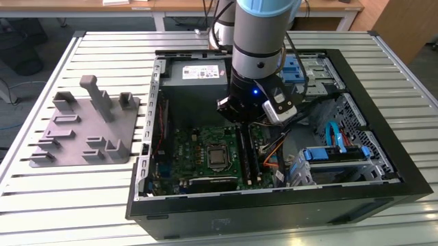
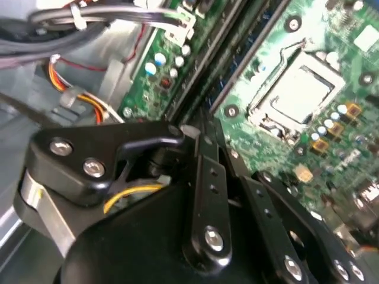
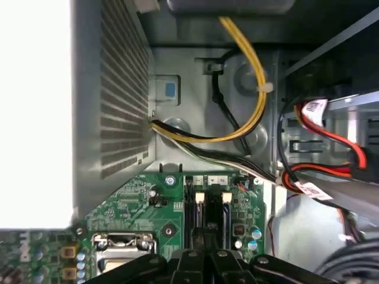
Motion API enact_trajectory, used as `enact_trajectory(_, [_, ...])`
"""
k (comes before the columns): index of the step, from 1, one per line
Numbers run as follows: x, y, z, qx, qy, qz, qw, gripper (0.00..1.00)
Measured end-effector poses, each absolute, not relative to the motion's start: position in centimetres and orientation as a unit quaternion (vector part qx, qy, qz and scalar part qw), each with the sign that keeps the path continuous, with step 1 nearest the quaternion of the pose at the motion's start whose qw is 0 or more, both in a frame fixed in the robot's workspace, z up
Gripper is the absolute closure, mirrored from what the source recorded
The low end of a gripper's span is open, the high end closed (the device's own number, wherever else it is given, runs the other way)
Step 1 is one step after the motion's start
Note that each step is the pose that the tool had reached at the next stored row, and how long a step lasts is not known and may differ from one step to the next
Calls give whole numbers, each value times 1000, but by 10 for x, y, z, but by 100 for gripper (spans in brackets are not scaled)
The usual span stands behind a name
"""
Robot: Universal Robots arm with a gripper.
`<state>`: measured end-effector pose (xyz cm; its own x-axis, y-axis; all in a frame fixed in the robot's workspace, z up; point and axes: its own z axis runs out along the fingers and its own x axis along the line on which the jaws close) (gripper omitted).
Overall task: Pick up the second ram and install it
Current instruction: 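Press down the second ram until it locks into place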
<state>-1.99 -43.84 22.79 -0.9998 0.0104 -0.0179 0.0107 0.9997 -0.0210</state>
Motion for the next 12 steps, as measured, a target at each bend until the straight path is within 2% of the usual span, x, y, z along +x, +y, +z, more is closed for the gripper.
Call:
enact_trajectory(3, [-20,-443,228,5,1000,-10,9,90])
enact_trajectory(12, [-20,-484,225,5,1000,-10,9,90])
